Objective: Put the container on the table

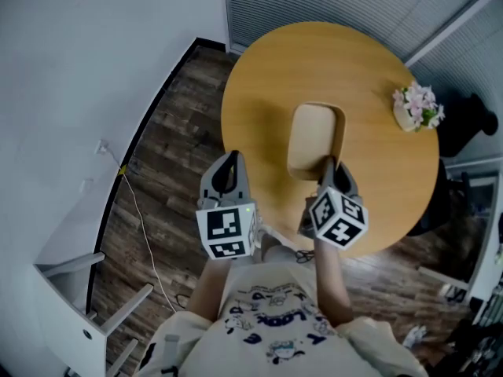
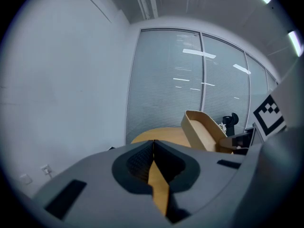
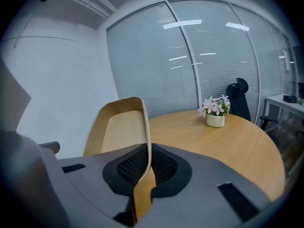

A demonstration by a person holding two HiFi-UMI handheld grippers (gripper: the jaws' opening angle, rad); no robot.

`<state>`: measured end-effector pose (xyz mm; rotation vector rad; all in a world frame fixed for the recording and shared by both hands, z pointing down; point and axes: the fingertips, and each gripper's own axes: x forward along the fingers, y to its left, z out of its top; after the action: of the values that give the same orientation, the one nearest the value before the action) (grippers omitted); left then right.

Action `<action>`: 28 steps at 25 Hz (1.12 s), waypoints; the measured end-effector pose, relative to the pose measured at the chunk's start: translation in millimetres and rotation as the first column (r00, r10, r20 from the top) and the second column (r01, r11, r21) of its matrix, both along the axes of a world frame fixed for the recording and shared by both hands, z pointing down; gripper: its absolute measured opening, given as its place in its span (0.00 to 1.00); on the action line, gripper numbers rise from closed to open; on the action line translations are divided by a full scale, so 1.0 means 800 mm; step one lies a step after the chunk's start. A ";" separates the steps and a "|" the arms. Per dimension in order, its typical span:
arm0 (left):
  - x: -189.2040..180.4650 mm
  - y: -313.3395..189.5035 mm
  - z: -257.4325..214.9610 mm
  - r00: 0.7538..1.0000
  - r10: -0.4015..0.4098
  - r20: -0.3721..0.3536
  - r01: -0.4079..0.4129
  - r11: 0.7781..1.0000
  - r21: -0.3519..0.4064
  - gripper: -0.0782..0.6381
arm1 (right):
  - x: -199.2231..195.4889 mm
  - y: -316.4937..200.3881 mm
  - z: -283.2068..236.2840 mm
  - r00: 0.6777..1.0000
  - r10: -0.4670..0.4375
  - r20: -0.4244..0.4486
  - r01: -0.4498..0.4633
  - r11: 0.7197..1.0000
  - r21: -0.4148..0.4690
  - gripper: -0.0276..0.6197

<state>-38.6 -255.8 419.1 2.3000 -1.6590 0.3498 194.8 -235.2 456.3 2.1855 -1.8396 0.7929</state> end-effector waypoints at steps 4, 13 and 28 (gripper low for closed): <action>0.009 -0.019 0.016 1.000 -0.001 0.003 0.001 1.000 -0.031 0.12 | 0.009 -0.019 0.016 1.000 -0.004 0.000 0.004 1.000 -0.030 0.06; 0.036 -0.045 0.063 1.000 0.012 0.017 -0.010 0.993 -0.120 0.12 | 0.031 -0.043 0.065 1.000 -0.007 0.010 0.008 0.993 -0.118 0.06; 0.060 -0.061 0.136 0.999 0.034 0.039 -0.023 0.967 -0.253 0.12 | 0.045 -0.059 0.145 1.000 -0.010 0.022 0.016 0.967 -0.256 0.06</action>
<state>9.1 -304.3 527.9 2.1421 -1.5050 0.5851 231.0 -282.3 572.0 2.0083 -1.6526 0.9933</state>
